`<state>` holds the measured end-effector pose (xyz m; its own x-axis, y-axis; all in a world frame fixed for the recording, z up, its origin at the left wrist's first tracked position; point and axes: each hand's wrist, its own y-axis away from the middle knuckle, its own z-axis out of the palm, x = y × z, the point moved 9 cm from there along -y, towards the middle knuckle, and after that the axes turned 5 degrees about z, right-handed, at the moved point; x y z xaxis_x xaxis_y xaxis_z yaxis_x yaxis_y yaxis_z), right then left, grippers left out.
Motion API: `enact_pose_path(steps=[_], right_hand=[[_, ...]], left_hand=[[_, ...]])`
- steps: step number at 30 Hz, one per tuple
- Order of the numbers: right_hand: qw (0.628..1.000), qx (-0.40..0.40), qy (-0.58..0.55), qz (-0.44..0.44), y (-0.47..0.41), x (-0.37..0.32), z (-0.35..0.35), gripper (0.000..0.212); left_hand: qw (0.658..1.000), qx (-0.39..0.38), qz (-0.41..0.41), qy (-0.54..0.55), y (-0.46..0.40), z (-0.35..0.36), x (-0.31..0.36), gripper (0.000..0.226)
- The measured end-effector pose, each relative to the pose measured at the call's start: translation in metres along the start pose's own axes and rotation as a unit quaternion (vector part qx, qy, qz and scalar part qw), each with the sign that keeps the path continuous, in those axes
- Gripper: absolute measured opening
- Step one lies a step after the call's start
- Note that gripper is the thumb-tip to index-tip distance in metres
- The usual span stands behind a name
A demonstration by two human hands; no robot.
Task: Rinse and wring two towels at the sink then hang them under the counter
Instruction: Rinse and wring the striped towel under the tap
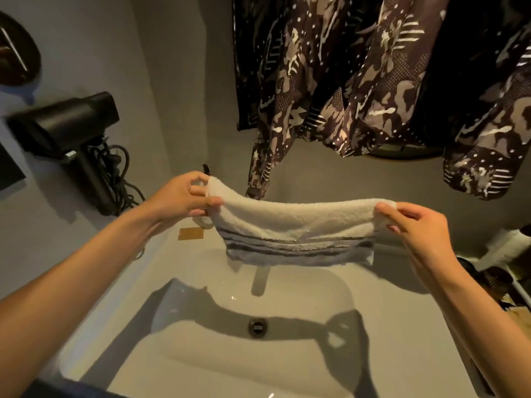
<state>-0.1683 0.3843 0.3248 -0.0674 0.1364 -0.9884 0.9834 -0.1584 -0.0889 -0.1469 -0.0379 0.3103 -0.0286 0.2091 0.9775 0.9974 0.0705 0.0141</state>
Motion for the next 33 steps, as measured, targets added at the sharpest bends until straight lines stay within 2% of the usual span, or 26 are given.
enact_pose_path(steps=[2,4,6,7,8,10,12,13,15,18,20,21,24,26,29,30,32,33], right_hand=[[1.0,0.007,-0.012,-0.026,0.002,-0.017,-0.005,0.017],[0.999,-0.012,-0.039,-0.032,0.005,-0.027,-0.008,0.026],[0.998,-0.037,-0.049,-0.035,0.01,-0.033,-0.012,0.045],[0.997,-0.045,-0.056,-0.037,0.014,-0.036,-0.015,0.054],[0.995,-0.054,-0.07,-0.041,0.017,-0.04,-0.016,0.056],[0.99,-0.076,-0.104,-0.048,0.023,-0.046,-0.016,0.04],[0.978,-0.096,-0.184,-0.016,0.031,-0.048,-0.012,0.018],[0.974,-0.088,-0.211,0.002,0.034,-0.045,-0.014,0.023],[0.974,-0.068,-0.214,0.029,0.036,-0.035,-0.017,0.033],[0.973,-0.05,-0.22,0.041,0.047,-0.028,-0.022,0.024],[0.972,-0.031,-0.233,0.028,0.055,-0.029,-0.028,0.016],[0.971,-0.022,-0.237,0.018,0.058,-0.029,-0.032,0.014],[0.973,0.018,-0.23,-0.012,0.07,-0.028,-0.044,0.022],[0.977,0.039,-0.208,-0.031,0.079,-0.029,-0.05,0.027],[0.985,0.068,-0.154,-0.025,0.092,-0.024,-0.059,0.014],[0.994,0.082,-0.068,-0.009,0.092,-0.019,-0.065,0.018],[0.984,0.106,0.142,0.0,0.093,-0.023,-0.072,0.056],[0.979,0.113,0.167,-0.023,0.092,-0.035,-0.069,0.069]], left_hand=[[1.0,-0.013,0.014,-0.017,-0.006,0.001,0.011,0.065],[0.995,-0.028,0.045,-0.086,-0.013,0.001,0.023,0.088],[0.984,-0.035,0.086,-0.151,-0.02,-0.001,0.039,0.099],[0.971,-0.029,0.115,-0.207,-0.024,-0.003,0.05,0.089],[0.949,-0.018,0.145,-0.28,-0.029,-0.004,0.062,0.069],[0.89,0.014,0.2,-0.41,-0.032,-0.001,0.087,0.028],[0.86,0.047,0.252,-0.441,-0.032,0.004,0.109,0.013],[0.862,0.061,0.275,-0.421,-0.033,0.005,0.117,0.011],[0.889,0.081,0.292,-0.342,-0.036,0.002,0.125,0.016],[0.95,0.066,0.272,-0.136,-0.04,0.0,0.125,0.039],[0.967,0.057,0.249,0.004,-0.039,0.004,0.122,0.047],[0.966,0.064,0.25,0.034,-0.038,0.004,0.124,0.046],[0.952,0.103,0.284,0.052,-0.032,0.004,0.145,0.038],[0.944,0.108,0.301,0.078,-0.026,0.01,0.166,0.042],[0.938,0.044,0.325,0.109,-0.013,0.037,0.212,0.048],[0.932,0.016,0.351,0.089,-0.007,0.048,0.232,0.046],[0.914,-0.038,0.403,0.018,0.009,0.073,0.271,0.042],[0.907,-0.076,0.415,-0.008,0.015,0.086,0.284,0.038]])
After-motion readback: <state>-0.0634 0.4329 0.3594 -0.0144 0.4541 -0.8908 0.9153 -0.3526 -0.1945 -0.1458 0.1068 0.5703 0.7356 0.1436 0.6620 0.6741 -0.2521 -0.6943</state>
